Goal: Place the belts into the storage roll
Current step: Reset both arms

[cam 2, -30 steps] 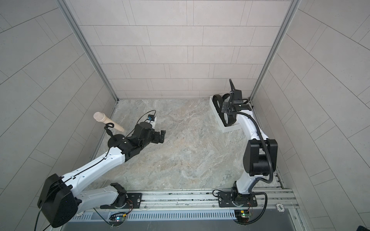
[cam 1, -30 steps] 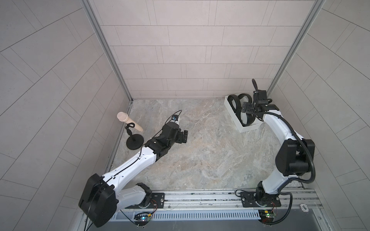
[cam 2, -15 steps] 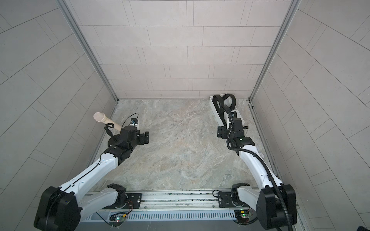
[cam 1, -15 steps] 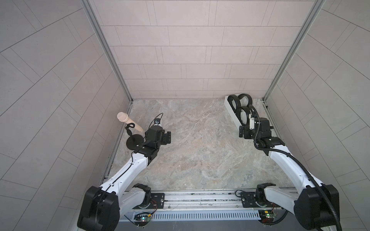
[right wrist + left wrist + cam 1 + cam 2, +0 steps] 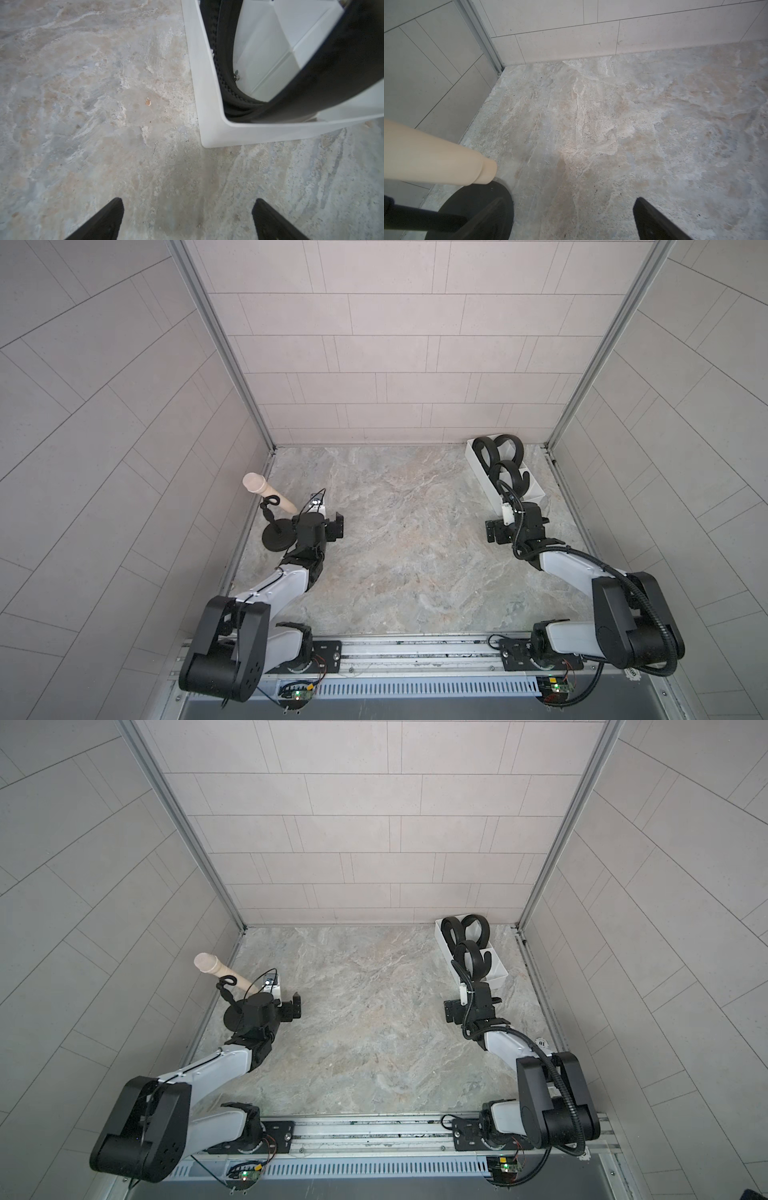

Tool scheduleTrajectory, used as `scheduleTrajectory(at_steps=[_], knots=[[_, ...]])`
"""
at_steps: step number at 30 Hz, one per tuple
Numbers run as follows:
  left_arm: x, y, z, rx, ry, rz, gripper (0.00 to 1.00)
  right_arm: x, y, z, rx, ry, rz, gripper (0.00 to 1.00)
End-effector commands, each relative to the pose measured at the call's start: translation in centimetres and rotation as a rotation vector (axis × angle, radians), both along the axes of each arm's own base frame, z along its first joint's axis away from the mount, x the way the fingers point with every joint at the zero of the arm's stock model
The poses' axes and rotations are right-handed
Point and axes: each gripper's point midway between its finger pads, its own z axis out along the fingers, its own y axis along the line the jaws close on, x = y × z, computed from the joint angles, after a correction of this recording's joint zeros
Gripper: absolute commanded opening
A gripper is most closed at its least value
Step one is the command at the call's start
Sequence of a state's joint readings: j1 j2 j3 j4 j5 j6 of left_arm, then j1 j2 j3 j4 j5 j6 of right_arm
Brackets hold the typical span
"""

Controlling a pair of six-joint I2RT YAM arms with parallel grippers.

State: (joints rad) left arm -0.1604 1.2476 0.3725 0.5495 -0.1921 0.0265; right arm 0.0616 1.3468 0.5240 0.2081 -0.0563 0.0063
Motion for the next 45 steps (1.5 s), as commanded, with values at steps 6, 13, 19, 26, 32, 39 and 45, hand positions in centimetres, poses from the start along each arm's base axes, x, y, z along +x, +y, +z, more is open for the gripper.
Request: scheduleTrajectory(at_steps=[6, 13, 19, 26, 32, 39, 45], knots=[[2.6, 1.1, 1.3, 0.0, -0.186, 0.025, 1.0, 2.6, -0.5, 3.2, -0.027, -0.266, -0.003, 1.0], [2.6, 1.8, 0.9, -0.019, -0.19, 0.043, 1.0, 2.7, -0.6, 1.5, -0.046, -0.336, -0.001, 1.0], [2.5, 2.6, 0.8, -0.021, -0.186, 0.1, 1.0, 3.0, -1.4, 1.3, -0.035, -0.291, -0.06, 1.0], [2.3, 3.6, 0.9, -0.026, -0.191, 0.161, 1.0, 3.5, -3.3, 1.1, -0.058, -0.249, -0.179, 1.0], [2.0, 3.9, 1.0, -0.013, -0.197, 0.189, 1.0, 3.5, -3.3, 1.1, -0.058, -0.251, -0.181, 1.0], [2.2, 3.0, 1.2, 0.012, -0.2, 0.175, 1.0, 3.6, -3.3, 1.1, -0.057, -0.248, -0.181, 1.0], [2.2, 3.0, 1.1, 0.013, -0.196, 0.173, 1.0, 3.5, -3.4, 1.0, -0.056, -0.248, -0.182, 1.0]])
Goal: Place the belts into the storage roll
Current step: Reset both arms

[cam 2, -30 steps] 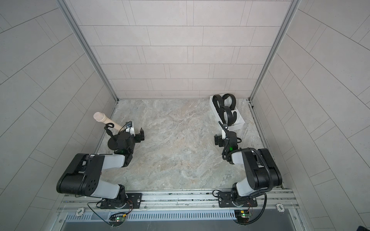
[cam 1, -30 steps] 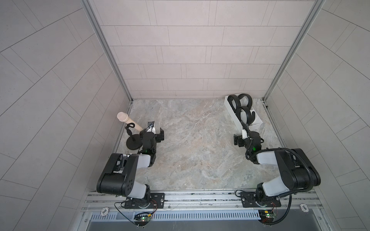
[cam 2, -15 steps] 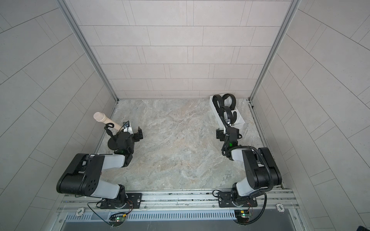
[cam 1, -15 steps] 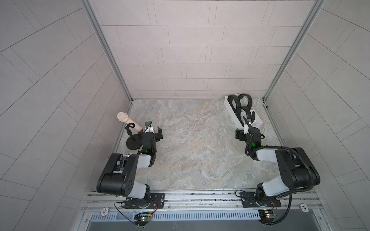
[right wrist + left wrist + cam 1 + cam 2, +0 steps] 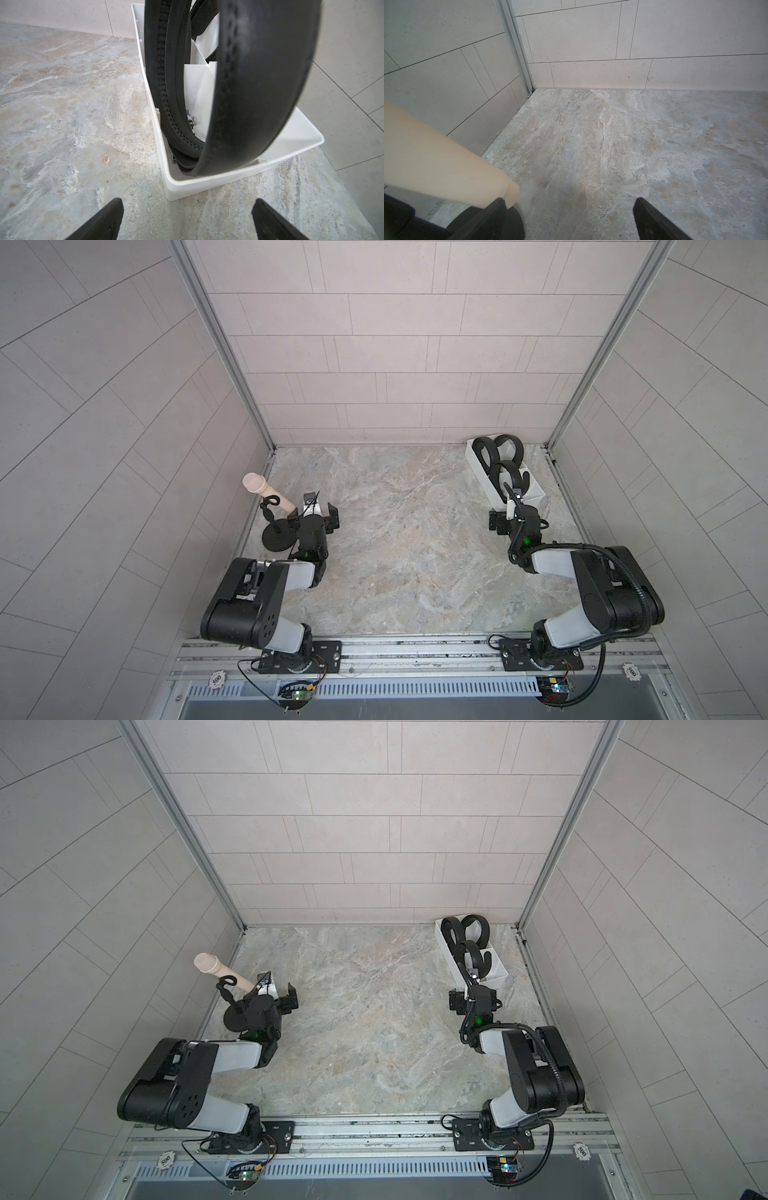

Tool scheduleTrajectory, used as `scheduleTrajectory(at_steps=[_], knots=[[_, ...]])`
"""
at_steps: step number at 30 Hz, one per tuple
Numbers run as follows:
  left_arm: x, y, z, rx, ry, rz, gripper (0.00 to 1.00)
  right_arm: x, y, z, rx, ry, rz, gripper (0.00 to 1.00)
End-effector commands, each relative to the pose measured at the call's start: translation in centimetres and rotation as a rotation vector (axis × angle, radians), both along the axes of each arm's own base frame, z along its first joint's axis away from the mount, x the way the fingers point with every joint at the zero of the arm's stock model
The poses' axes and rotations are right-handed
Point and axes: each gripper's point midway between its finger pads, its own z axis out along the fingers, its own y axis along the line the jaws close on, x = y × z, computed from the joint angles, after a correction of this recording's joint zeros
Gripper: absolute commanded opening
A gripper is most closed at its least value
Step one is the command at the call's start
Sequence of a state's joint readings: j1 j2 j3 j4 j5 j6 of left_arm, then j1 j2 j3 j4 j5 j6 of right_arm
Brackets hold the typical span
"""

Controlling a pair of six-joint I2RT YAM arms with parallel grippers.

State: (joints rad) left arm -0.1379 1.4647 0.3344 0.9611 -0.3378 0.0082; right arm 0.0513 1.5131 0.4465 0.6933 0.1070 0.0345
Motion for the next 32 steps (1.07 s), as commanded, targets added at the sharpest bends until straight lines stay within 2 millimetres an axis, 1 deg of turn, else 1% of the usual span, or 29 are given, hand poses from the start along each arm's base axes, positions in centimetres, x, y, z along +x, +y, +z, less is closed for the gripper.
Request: scheduleTrajectory(at_steps=[1, 6, 9, 10, 11, 12, 13, 14, 15, 17, 18, 22, 26, 31, 32], knots=[[0.2, 0.1, 0.8, 0.006, -0.032, 0.008, 1.0, 0.1, -0.4, 0.0, -0.001, -0.001, -0.019, 0.99], [0.3, 0.1, 0.8, 0.004, -0.033, 0.008, 1.0, 0.1, -0.4, -0.1, 0.0, 0.0, -0.021, 0.99], [0.2, 0.1, 0.8, 0.005, -0.03, 0.008, 1.0, -0.2, -0.9, 0.1, 0.009, -0.016, -0.047, 0.99], [0.2, 0.1, 0.8, 0.005, -0.03, 0.008, 1.0, -0.1, -0.3, 0.1, 0.012, -0.017, -0.004, 0.99], [0.2, 0.1, 0.8, 0.006, -0.03, 0.008, 1.0, 0.1, 0.9, 0.0, 0.013, -0.011, 0.074, 0.99], [0.3, 0.1, 0.8, 0.005, -0.031, 0.008, 1.0, 0.0, 1.1, 0.1, 0.016, -0.016, 0.085, 0.99], [0.2, 0.1, 0.7, 0.006, -0.028, 0.008, 1.0, -0.2, 0.1, 0.1, 0.033, -0.032, 0.031, 1.0], [0.2, 0.1, 0.7, 0.005, -0.03, 0.008, 1.0, -0.5, -1.7, 0.3, 0.063, -0.048, -0.069, 1.0], [0.3, 0.1, 0.8, 0.005, -0.03, 0.008, 1.0, -0.8, -2.1, 0.3, 0.077, -0.058, -0.079, 0.99], [0.3, 0.1, 0.8, 0.005, -0.029, 0.006, 1.0, -0.4, -0.2, 0.2, 0.073, -0.055, 0.048, 0.99], [0.3, 0.1, 0.8, 0.002, -0.031, 0.005, 1.0, -0.1, 0.2, 0.0, 0.076, -0.027, 0.075, 0.99], [0.4, 0.1, 0.7, 0.002, -0.026, 0.004, 1.0, 0.1, -0.2, 0.0, 0.064, -0.022, 0.042, 1.0], [0.9, 0.0, 0.4, -0.007, -0.004, -0.017, 1.0, 0.1, -0.2, -0.1, 0.053, -0.013, 0.03, 1.0], [0.6, 0.0, 0.6, -0.01, -0.019, -0.018, 1.0, 0.1, -0.3, 0.0, 0.05, -0.013, 0.023, 1.0], [0.6, 0.0, 0.6, -0.01, -0.02, -0.019, 1.0, 0.0, -0.7, 0.0, 0.051, -0.019, -0.004, 1.0]])
